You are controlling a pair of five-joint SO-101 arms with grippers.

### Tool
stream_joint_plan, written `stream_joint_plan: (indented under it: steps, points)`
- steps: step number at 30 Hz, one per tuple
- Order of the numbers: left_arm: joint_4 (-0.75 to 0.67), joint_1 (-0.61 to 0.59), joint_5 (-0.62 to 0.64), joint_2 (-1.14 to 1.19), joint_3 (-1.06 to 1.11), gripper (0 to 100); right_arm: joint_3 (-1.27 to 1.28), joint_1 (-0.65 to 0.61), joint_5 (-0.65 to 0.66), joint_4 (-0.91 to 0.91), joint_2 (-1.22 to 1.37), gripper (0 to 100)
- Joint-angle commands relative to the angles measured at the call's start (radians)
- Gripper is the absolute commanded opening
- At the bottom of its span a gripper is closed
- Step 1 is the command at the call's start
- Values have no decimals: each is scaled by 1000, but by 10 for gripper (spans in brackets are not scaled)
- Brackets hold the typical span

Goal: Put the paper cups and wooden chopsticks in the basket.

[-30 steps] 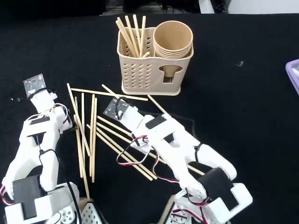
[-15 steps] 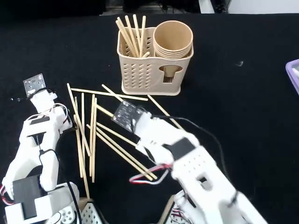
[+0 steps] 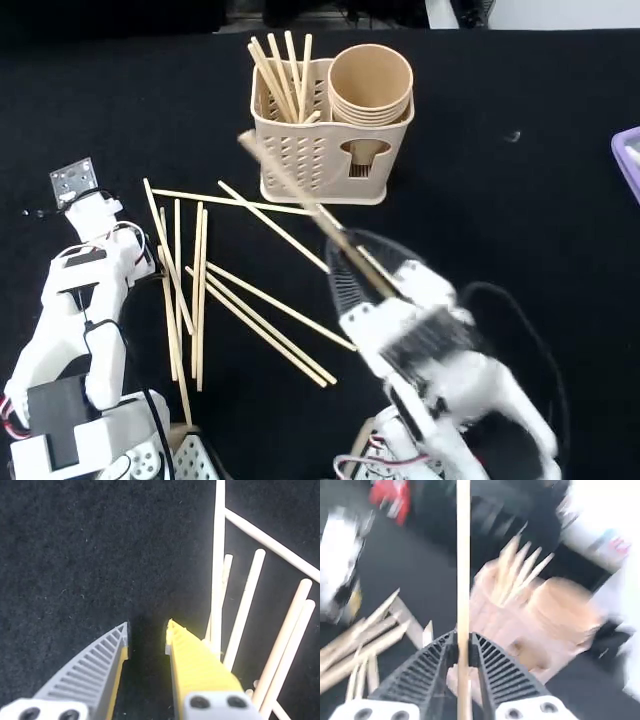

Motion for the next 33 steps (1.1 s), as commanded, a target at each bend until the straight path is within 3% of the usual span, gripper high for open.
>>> stream_joint_plan:
  steps: [1, 14, 19, 28, 33]
  points:
    - [-15, 13, 9, -8, -2, 132, -140, 51, -61, -114, -2, 10]
    - [-15, 15, 9, -8, 1, 134, -156, 57, -336, -760, 415, 11]
    - [-15, 15, 9, -8, 1, 134, -157, 172, -396, -1037, 549, 11]
    - [-15, 15, 9, -8, 1, 134, -295, 382, -733, -1099, 766, 11]
    - [-15, 15, 9, -8, 1, 134, -421, 393, -787, -1097, 885, 11]
